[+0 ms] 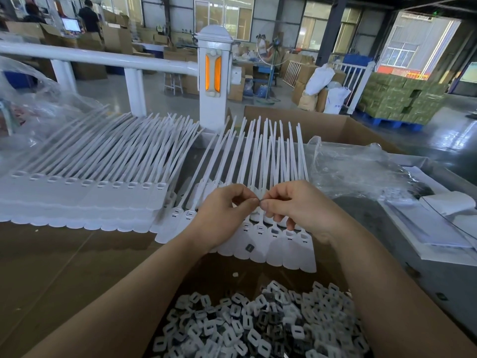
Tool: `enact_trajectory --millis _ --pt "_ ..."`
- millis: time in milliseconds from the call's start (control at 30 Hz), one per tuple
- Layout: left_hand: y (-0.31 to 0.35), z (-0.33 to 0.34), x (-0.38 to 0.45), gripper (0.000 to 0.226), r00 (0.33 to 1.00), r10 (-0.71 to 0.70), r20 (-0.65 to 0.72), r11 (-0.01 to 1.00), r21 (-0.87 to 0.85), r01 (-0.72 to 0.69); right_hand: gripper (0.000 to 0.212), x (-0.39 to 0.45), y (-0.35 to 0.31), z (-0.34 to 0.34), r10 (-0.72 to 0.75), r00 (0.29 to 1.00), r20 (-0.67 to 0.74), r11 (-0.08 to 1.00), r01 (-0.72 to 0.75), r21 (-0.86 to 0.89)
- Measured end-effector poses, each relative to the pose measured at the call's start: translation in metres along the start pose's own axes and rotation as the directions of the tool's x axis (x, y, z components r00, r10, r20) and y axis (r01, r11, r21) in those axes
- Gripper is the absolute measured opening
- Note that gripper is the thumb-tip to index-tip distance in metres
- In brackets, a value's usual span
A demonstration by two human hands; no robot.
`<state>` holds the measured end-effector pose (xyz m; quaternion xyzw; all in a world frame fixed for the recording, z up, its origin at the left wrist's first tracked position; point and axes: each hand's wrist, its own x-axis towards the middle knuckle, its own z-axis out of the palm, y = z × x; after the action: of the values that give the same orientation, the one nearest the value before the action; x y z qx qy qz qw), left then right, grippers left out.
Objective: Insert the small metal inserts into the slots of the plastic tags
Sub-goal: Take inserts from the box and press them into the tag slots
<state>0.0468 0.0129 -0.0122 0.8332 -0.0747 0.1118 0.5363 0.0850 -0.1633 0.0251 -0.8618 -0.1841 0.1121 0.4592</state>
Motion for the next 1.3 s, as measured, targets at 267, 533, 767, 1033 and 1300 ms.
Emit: enact_trajectory --millis 267,533,767,1033,1300 --pt "0.003 -0.001 -0.001 0.011 0.999 -0.034 -0.034 0.993 -0.118 0.03 0.007 0.0 0.0 -0.004 0.058 0.998 0.009 0.987 -0.059 0.151" --pt "0.003 0.005 -0.001 0.012 0.995 -0.069 -0.065 0.979 -0.198 0.055 0.006 0.0 -0.002 -0.007 0.067 0.998 -0.004 0.983 -0.066 0.172" --pt "0.003 0.008 -0.002 0.011 0.999 -0.031 -0.017 0.991 -0.127 0.029 0.01 -0.001 -0.003 -0.008 0.059 0.998 0.001 0.998 -0.059 0.038" --pt "-0.007 0.005 -0.003 0.019 0.992 -0.112 0.066 0.986 0.131 0.103 0.015 -0.007 0.012 -0.032 0.258 0.958 0.124 0.9 -0.192 -0.391" --pt "-0.006 0.005 -0.003 0.019 0.988 -0.127 0.083 0.978 0.176 0.111 0.017 -0.005 0.013 -0.029 0.255 0.955 0.153 0.838 -0.14 -0.527"
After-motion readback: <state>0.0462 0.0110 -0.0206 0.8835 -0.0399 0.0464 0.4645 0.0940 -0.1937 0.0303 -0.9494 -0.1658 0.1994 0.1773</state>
